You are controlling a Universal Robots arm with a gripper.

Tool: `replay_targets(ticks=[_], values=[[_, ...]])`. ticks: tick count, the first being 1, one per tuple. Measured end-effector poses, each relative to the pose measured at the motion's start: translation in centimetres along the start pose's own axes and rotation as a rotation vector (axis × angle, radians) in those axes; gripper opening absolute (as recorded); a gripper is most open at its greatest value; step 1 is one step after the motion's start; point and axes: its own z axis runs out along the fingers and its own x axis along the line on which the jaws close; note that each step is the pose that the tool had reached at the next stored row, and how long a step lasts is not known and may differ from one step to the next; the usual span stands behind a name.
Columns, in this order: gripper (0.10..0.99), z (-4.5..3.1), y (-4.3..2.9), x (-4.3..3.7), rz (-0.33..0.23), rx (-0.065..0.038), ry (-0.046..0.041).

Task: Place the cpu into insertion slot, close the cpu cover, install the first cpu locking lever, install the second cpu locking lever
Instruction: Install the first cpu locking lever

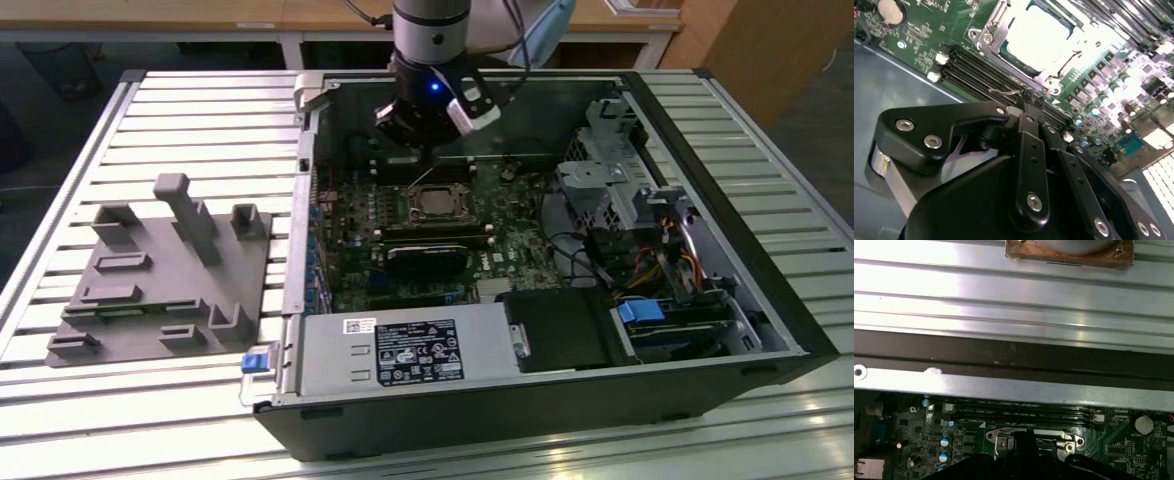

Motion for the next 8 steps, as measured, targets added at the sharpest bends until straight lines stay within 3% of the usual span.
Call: replay_targets(ticks=[8], values=[[0.106, 0.53, 0.36, -0.74, 0.005, 0.000, -0.0005]])
